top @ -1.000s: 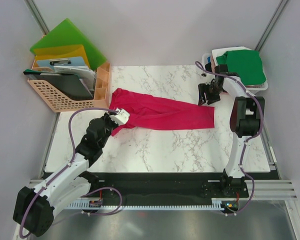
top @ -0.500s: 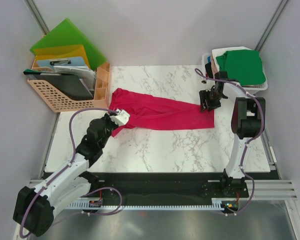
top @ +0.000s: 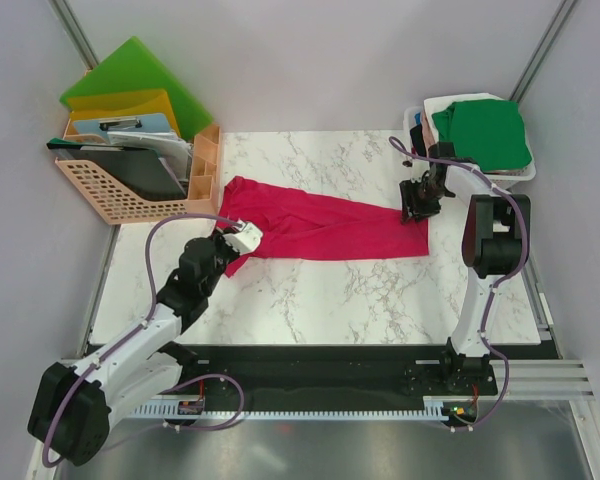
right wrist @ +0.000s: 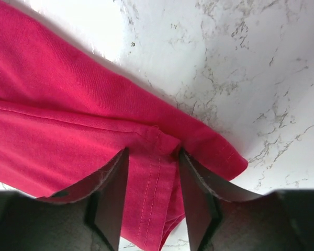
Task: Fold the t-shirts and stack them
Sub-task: Fold the other side of the tshirt into a rectangle
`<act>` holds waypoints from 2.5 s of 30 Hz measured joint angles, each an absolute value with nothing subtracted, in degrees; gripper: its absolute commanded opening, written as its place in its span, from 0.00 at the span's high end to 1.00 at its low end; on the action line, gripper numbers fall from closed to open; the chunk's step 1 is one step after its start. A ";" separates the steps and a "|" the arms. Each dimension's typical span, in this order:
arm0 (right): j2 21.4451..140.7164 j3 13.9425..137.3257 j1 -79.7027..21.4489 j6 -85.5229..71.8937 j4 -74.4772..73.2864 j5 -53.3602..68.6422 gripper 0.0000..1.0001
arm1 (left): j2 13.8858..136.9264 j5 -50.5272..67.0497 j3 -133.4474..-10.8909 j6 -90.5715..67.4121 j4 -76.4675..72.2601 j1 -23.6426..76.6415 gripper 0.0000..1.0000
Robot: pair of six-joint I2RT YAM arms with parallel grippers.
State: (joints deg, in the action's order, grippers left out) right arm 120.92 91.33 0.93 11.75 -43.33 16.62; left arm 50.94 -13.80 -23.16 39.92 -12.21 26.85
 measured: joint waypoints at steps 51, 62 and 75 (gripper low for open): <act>86.98 71.79 -2.39 19.14 -65.84 19.53 1.00 | 38.35 -9.74 -26.44 32.99 11.53 26.87 0.98; 97.97 71.79 -2.28 21.39 -64.29 17.56 1.00 | 52.47 -10.04 -32.03 33.21 8.51 26.87 0.98; 99.00 71.59 2.63 24.53 -62.74 15.62 1.00 | 72.16 -10.02 -42.17 34.74 -0.91 26.85 0.98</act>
